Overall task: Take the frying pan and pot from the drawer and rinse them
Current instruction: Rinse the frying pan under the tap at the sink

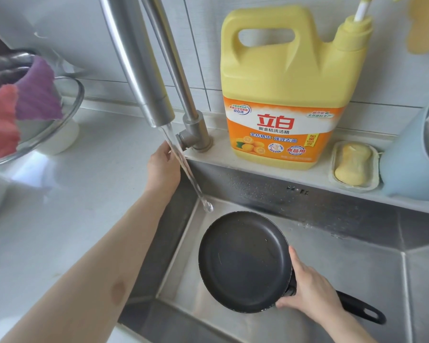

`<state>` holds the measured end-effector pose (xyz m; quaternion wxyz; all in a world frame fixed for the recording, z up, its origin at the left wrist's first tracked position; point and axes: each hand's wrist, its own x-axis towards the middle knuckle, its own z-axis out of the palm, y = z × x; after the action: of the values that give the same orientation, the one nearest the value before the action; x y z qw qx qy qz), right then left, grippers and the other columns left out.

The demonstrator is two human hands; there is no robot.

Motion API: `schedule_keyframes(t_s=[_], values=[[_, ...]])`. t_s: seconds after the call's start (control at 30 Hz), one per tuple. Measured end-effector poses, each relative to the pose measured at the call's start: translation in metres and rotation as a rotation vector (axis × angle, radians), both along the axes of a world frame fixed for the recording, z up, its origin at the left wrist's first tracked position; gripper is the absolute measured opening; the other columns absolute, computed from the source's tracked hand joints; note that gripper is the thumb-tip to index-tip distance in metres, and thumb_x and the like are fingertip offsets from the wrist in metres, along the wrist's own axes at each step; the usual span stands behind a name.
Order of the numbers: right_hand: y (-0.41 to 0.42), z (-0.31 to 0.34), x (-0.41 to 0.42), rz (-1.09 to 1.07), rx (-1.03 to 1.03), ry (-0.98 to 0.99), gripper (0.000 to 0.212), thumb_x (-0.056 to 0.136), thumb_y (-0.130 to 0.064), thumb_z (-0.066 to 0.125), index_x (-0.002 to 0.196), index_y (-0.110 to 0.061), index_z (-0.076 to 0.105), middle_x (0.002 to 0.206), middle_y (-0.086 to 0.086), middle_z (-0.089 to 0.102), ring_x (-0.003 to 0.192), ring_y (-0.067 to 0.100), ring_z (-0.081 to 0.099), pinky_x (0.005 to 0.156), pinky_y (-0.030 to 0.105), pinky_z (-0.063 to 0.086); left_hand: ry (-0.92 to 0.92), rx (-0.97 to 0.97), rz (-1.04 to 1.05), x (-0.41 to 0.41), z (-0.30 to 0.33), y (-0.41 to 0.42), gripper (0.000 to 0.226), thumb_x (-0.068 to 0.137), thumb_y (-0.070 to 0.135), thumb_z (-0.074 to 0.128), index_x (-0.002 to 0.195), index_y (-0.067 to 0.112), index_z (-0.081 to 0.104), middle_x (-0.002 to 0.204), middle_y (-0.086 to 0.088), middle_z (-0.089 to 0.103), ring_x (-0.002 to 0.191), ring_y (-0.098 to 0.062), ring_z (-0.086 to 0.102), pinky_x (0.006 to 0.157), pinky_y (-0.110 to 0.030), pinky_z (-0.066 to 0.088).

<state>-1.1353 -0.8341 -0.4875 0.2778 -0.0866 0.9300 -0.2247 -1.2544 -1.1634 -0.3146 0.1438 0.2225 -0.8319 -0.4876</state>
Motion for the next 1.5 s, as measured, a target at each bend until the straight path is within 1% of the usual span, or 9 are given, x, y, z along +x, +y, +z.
schedule_keyframes(t_s=[0.13, 0.23, 0.4, 0.63, 0.77, 1.1, 1.23, 1.37, 1.5], values=[[0.000, 0.001, -0.002, 0.007, 0.005, -0.021, 0.142, 0.050, -0.073, 0.072, 0.152, -0.033, -0.019, 0.123, -0.017, 0.055, 0.108, 0.012, 0.054, 0.080, 0.027, 0.047, -0.071, -0.100, -0.036, 0.041, -0.022, 0.016, 0.035, 0.102, 0.021, 0.048, 0.137, 0.018, 0.052, 0.111, 0.023, 0.058, 0.107, -0.006, 0.055, 0.090, -0.027, 0.040], [0.001, 0.003, -0.005, 0.004, 0.025, -0.053, 0.141, 0.048, -0.071, 0.072, 0.151, -0.037, -0.018, 0.122, -0.020, 0.056, 0.101, 0.011, 0.059, 0.076, 0.028, 0.050, -0.545, -0.233, -0.327, 0.082, -0.074, 0.010, 0.085, 0.088, 0.021, 0.071, 0.156, 0.018, 0.020, 0.155, -0.005, 0.034, 0.129, -0.015, 0.046, 0.105, -0.029, 0.038], [0.001, 0.008, -0.009, 0.016, 0.051, -0.115, 0.144, 0.047, -0.074, 0.074, 0.147, -0.042, -0.025, 0.126, -0.018, 0.053, 0.100, 0.010, 0.060, 0.073, 0.029, 0.049, -1.071, -0.433, -0.719, 0.117, -0.135, 0.002, 0.137, 0.072, 0.021, 0.086, 0.152, 0.027, -0.025, 0.165, -0.002, 0.005, 0.143, -0.026, 0.034, 0.111, -0.035, 0.037], [-0.001, 0.020, -0.015, 0.031, 0.104, -0.149, 0.145, 0.047, -0.076, 0.072, 0.147, -0.040, -0.026, 0.085, -0.016, 0.060, 0.077, 0.010, 0.059, 0.066, 0.027, 0.048, -1.004, -0.176, -0.747, 0.115, -0.162, 0.003, 0.139, 0.063, 0.010, 0.089, 0.153, 0.036, -0.013, 0.158, -0.001, 0.023, 0.141, -0.021, 0.034, 0.115, -0.028, 0.028], [0.005, 0.031, -0.018, 0.045, 0.105, -0.206, 0.145, 0.038, -0.079, 0.070, 0.147, -0.046, -0.020, 0.100, -0.018, 0.063, 0.088, 0.011, 0.061, 0.076, 0.028, 0.051, -0.992, -0.132, -0.854, 0.110, -0.140, 0.002, 0.104, 0.070, -0.008, 0.079, 0.129, 0.038, 0.007, 0.096, 0.011, 0.056, 0.085, 0.002, 0.056, 0.071, -0.006, 0.047], [-0.007, 0.064, 0.021, -0.162, -0.337, -0.288, 0.127, 0.051, -0.038, 0.089, 0.128, -0.074, -0.005, 0.094, -0.060, 0.048, 0.092, -0.029, 0.051, 0.075, 0.001, 0.039, -0.860, -0.071, -0.936, 0.105, -0.029, -0.022, 0.121, 0.063, 0.010, 0.088, 0.146, 0.048, 0.009, 0.125, 0.017, 0.061, 0.100, -0.003, 0.067, 0.086, -0.021, 0.054], [-0.019, 0.088, 0.019, -0.205, -0.336, -0.179, 0.135, 0.041, -0.057, 0.086, 0.136, -0.071, -0.009, 0.112, -0.036, 0.061, 0.107, -0.002, 0.060, 0.084, 0.026, 0.050, -0.684, -0.071, -0.871, 0.117, 0.005, -0.027, 0.118, 0.065, 0.004, 0.083, 0.142, 0.056, 0.009, 0.125, 0.022, 0.057, 0.101, -0.004, 0.065, 0.081, -0.019, 0.054], [-0.012, 0.141, -0.007, -0.077, -0.097, -0.037, 0.138, 0.046, -0.070, 0.078, 0.137, -0.063, -0.025, 0.098, -0.016, 0.064, 0.078, 0.008, 0.060, 0.071, 0.028, 0.052, -0.517, -0.031, -0.770, 0.135, 0.012, -0.023, 0.123, 0.065, 0.014, 0.086, 0.140, 0.063, 0.002, 0.133, 0.021, 0.053, 0.110, -0.004, 0.062, 0.090, -0.022, 0.053], [0.001, 0.210, -0.042, 0.157, 0.157, 0.076, 0.140, 0.042, -0.079, 0.069, 0.144, -0.051, -0.023, 0.109, -0.017, 0.062, 0.088, 0.008, 0.061, 0.074, 0.027, 0.053, -0.470, 0.076, -0.715, 0.152, 0.007, -0.012, 0.118, 0.062, 0.015, 0.088, 0.140, 0.061, 0.011, 0.122, 0.016, 0.065, 0.111, -0.014, 0.065, 0.095, -0.036, 0.054]])
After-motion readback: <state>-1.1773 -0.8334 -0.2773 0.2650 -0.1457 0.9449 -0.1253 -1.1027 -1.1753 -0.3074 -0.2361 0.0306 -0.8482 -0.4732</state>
